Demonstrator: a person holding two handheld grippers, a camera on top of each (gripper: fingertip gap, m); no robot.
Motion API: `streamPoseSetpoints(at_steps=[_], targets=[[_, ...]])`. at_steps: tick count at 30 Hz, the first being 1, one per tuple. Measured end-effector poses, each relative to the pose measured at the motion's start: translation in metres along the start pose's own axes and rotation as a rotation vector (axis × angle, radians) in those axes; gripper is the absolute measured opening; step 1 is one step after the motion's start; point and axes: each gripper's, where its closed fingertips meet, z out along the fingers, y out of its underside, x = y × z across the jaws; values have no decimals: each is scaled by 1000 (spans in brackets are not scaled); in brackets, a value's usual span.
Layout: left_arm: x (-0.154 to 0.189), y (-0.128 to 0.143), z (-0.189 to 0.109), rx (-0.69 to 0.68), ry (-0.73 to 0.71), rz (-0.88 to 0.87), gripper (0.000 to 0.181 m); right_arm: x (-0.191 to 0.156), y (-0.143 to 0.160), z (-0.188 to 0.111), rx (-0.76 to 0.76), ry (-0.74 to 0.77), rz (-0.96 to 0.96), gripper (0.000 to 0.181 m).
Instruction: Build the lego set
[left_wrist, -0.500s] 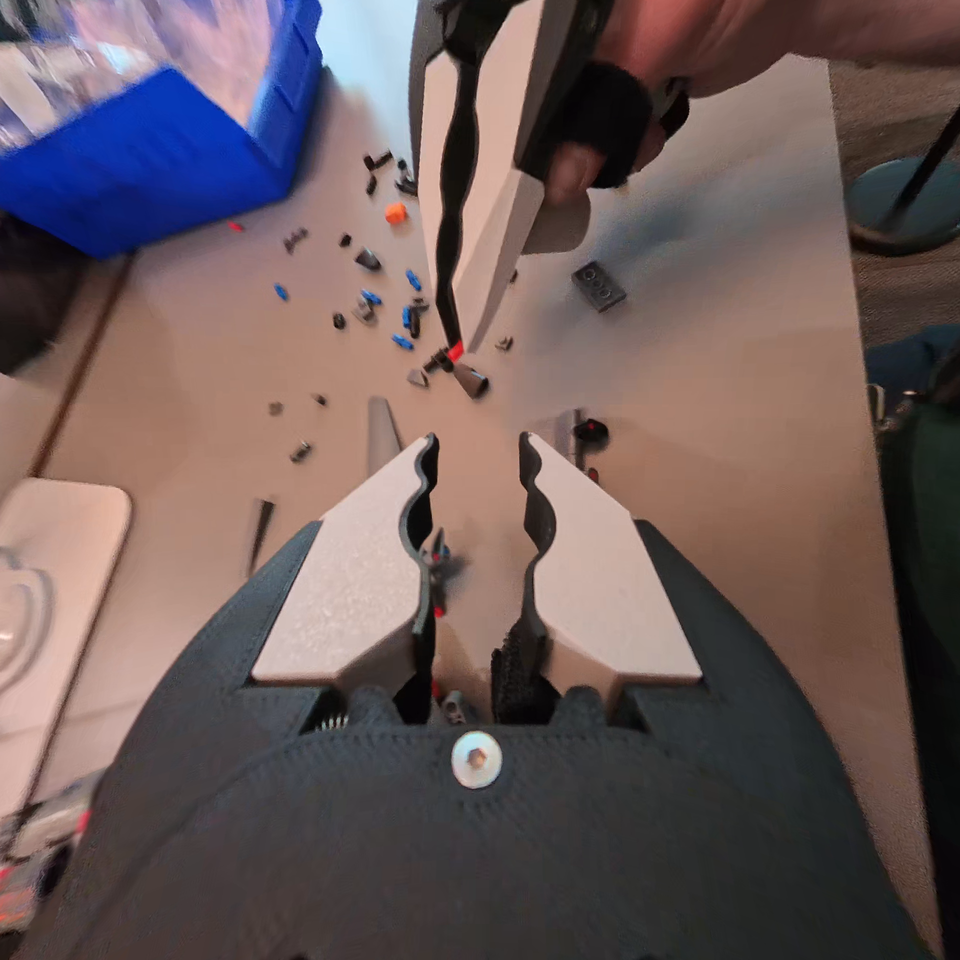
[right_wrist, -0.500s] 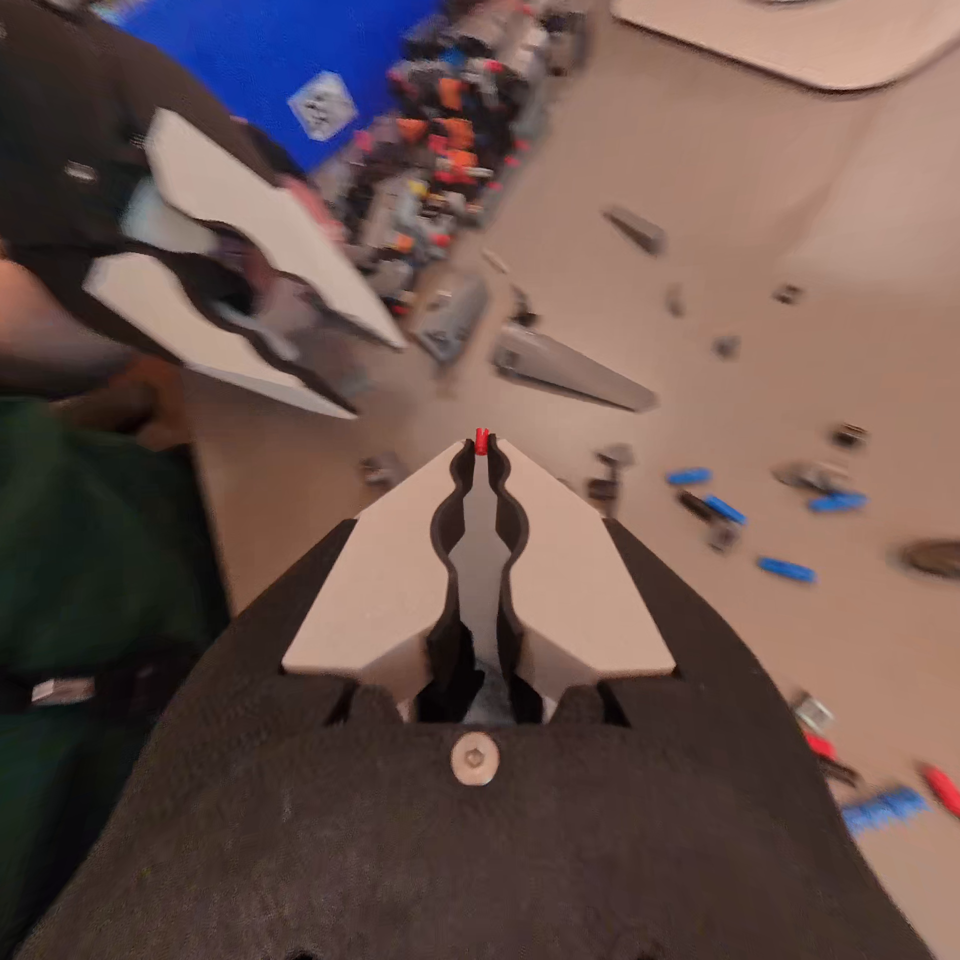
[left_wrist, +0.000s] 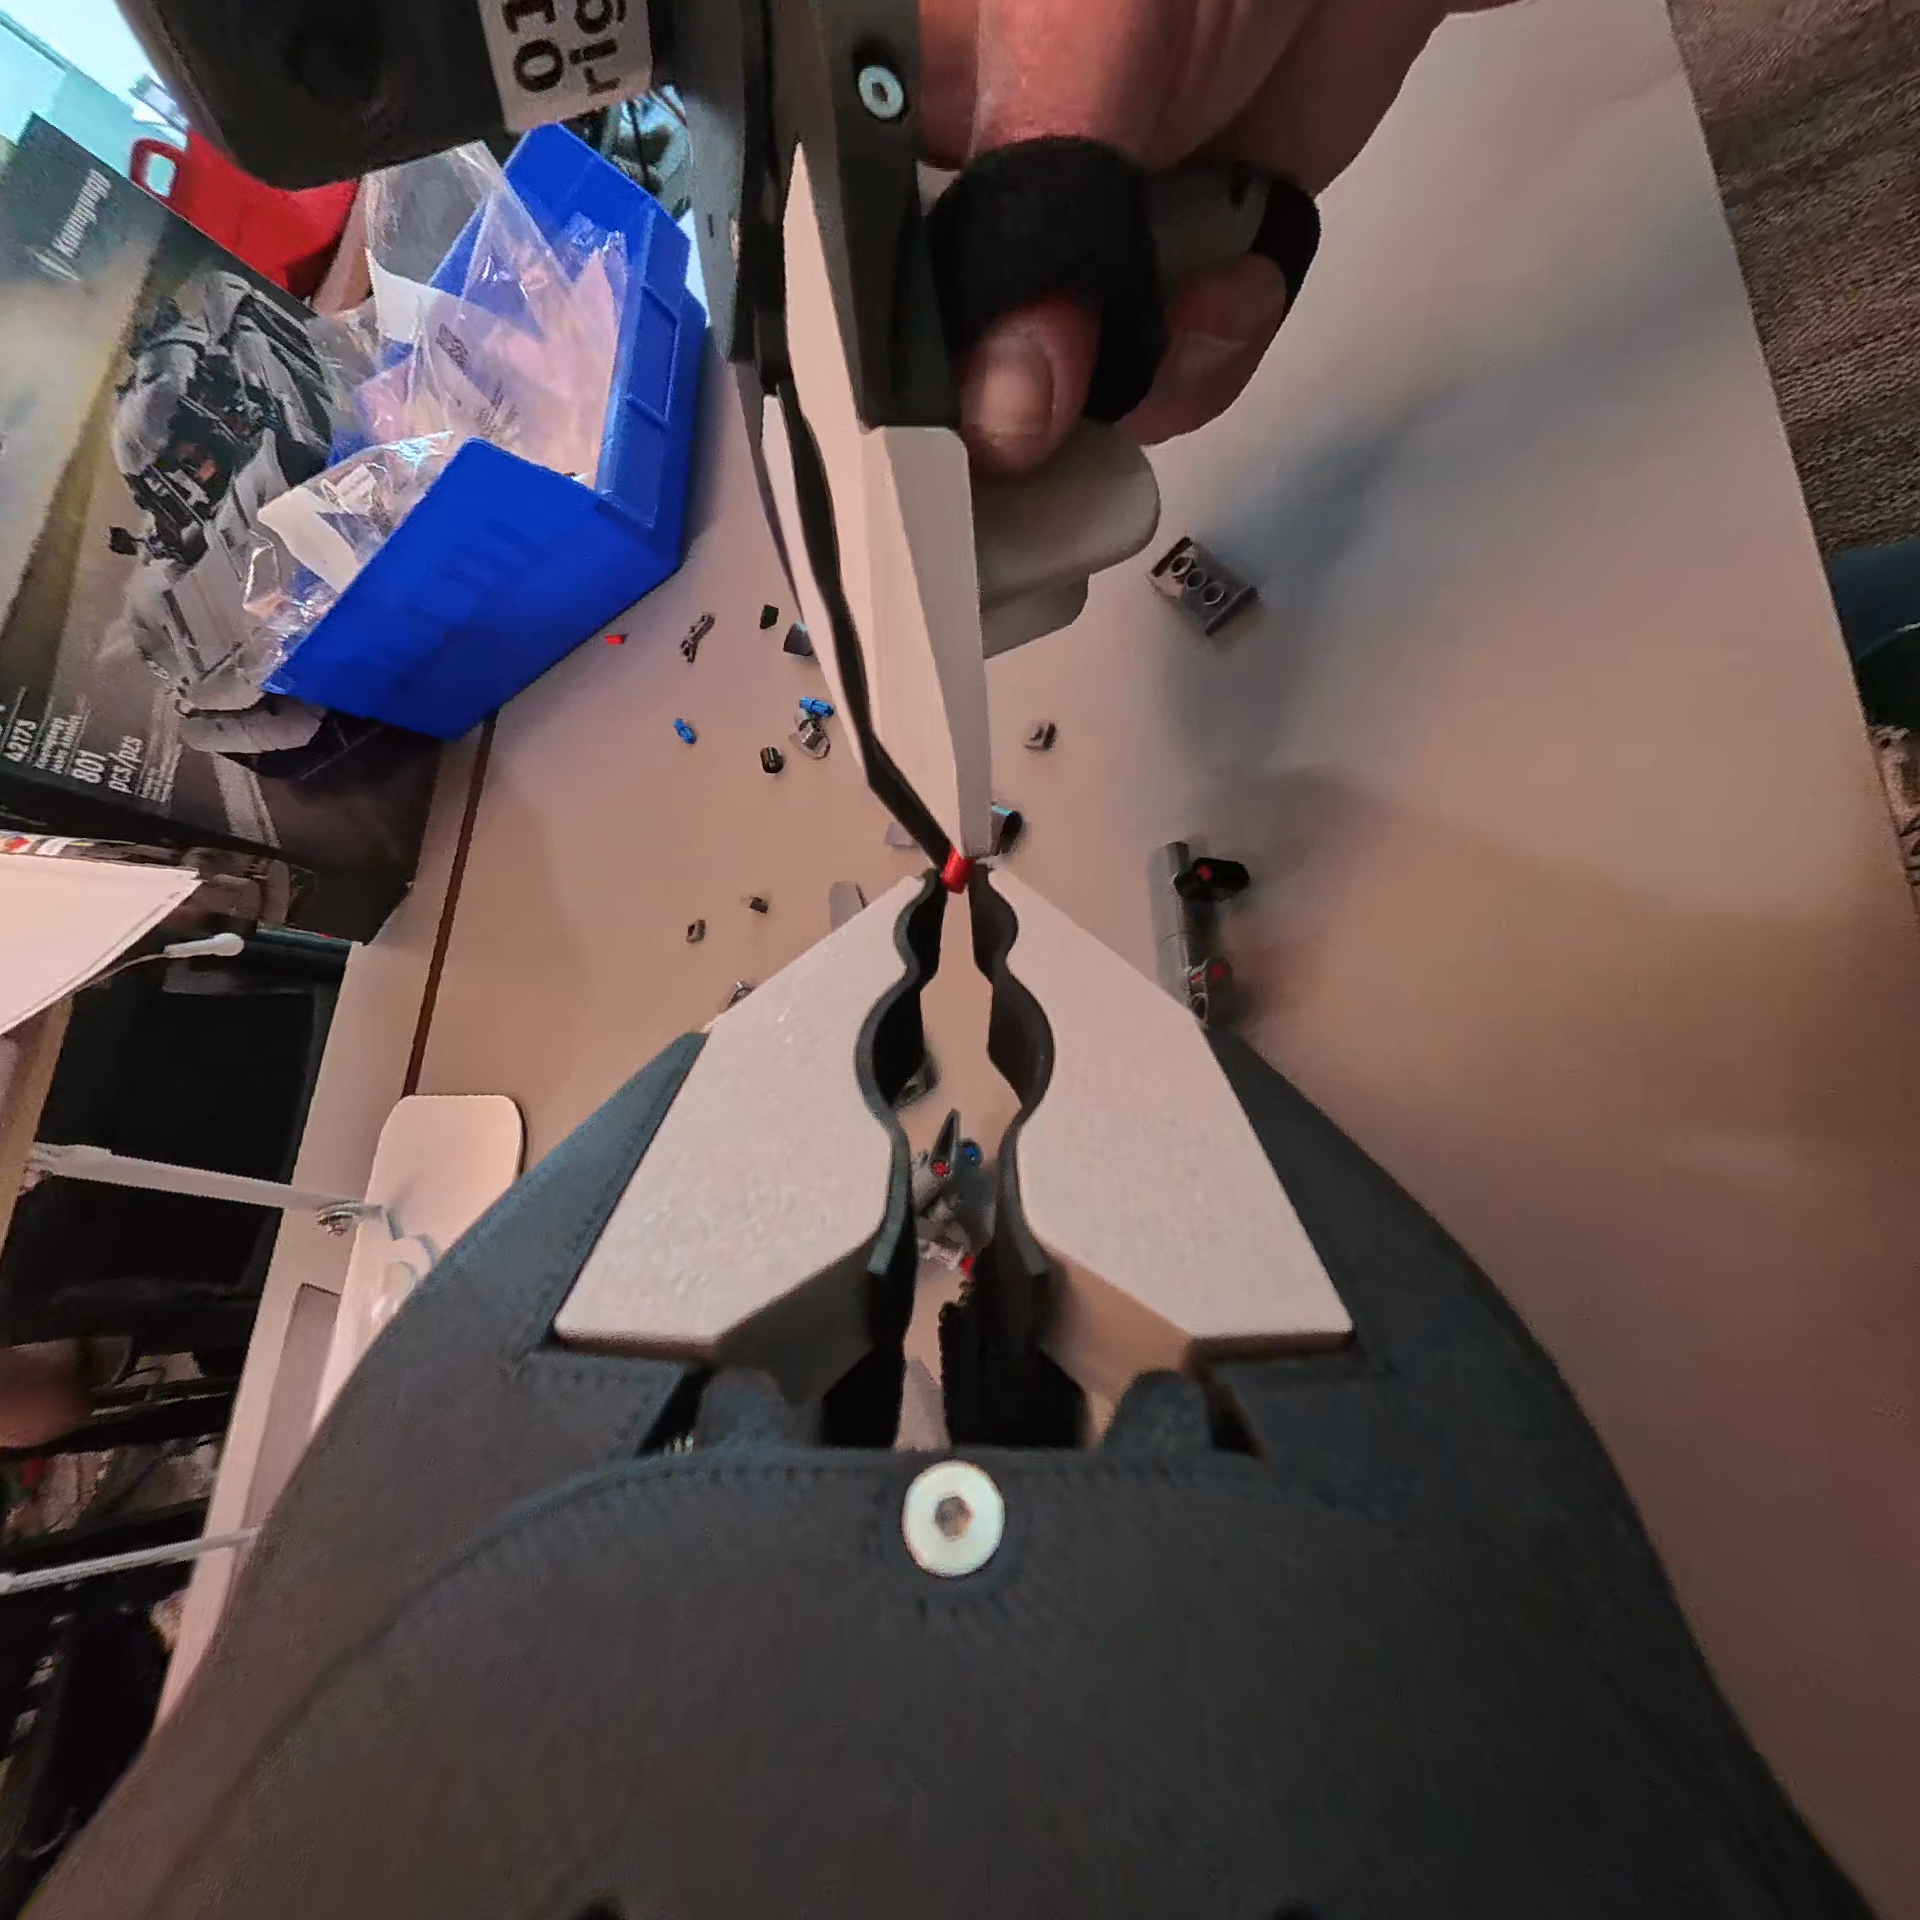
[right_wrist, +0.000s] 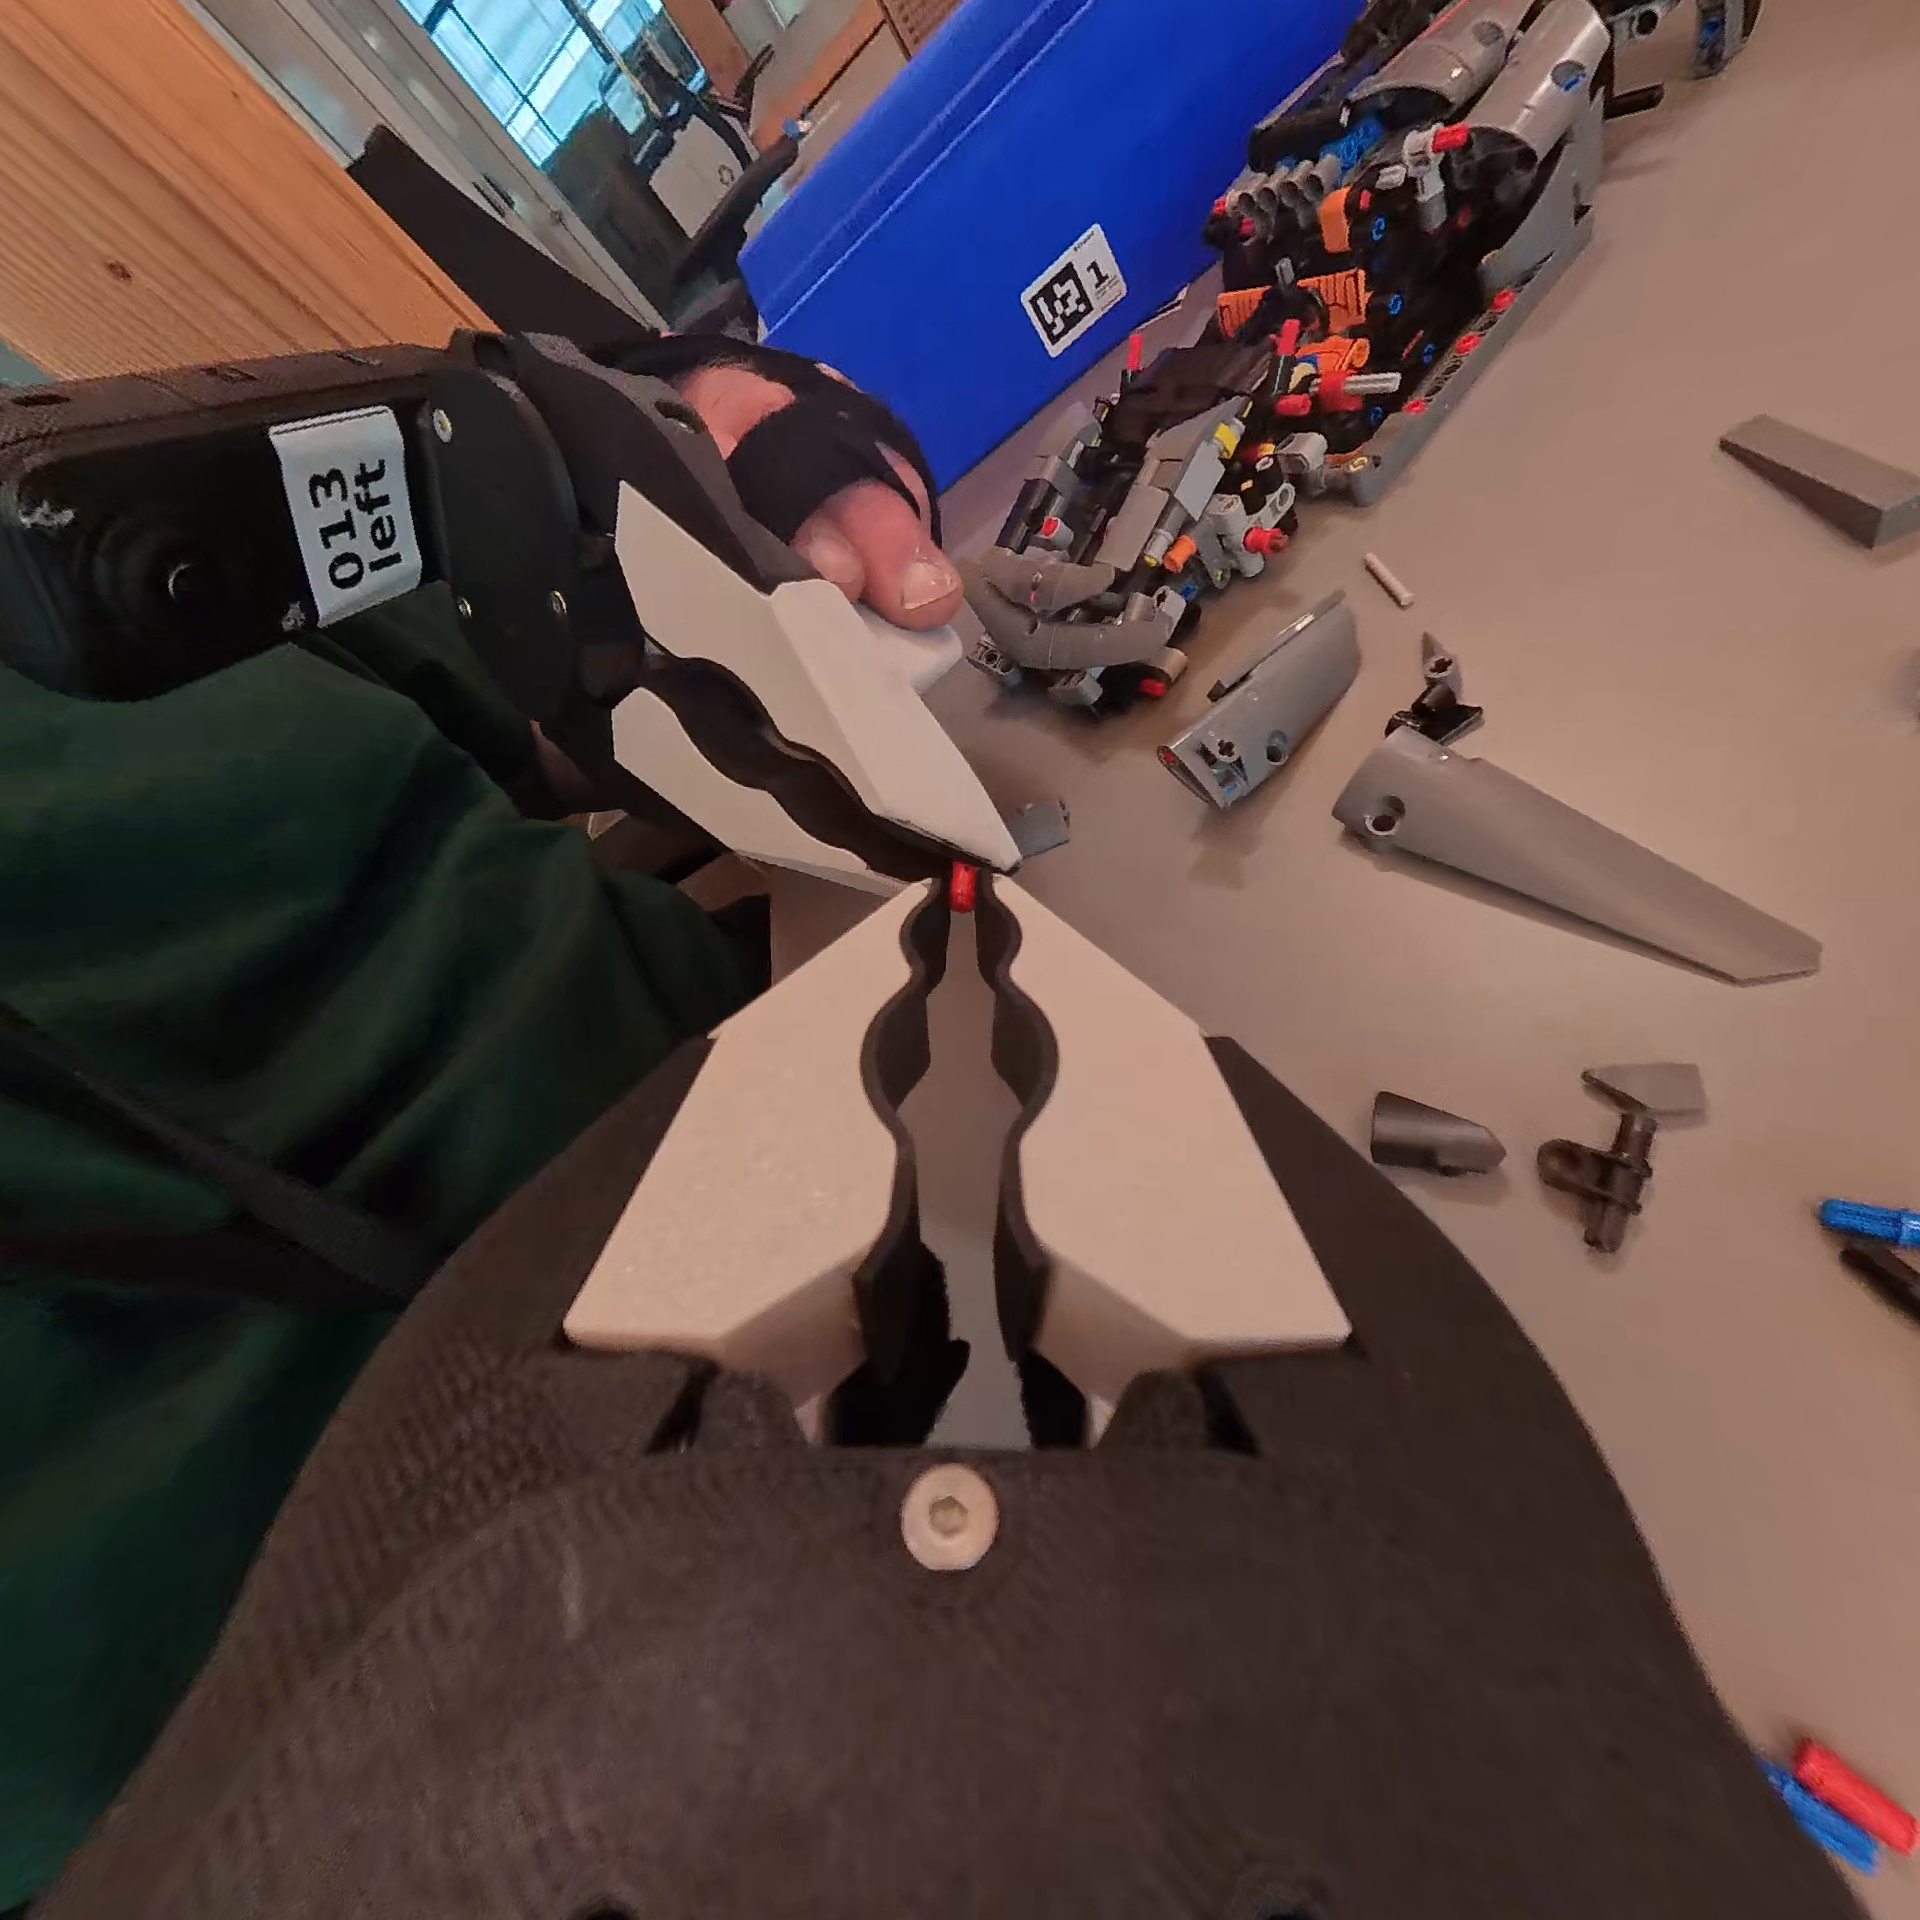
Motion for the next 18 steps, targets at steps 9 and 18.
streamPoseSetpoints(at_steps=[9,18], targets=[[-27,-1,-5,40,-124,-147,1,7,-26,-4,133,75,-29,7],[-33,1,-4,35,-150,-146,1,7,-34,-5,195,73,-25,4]])
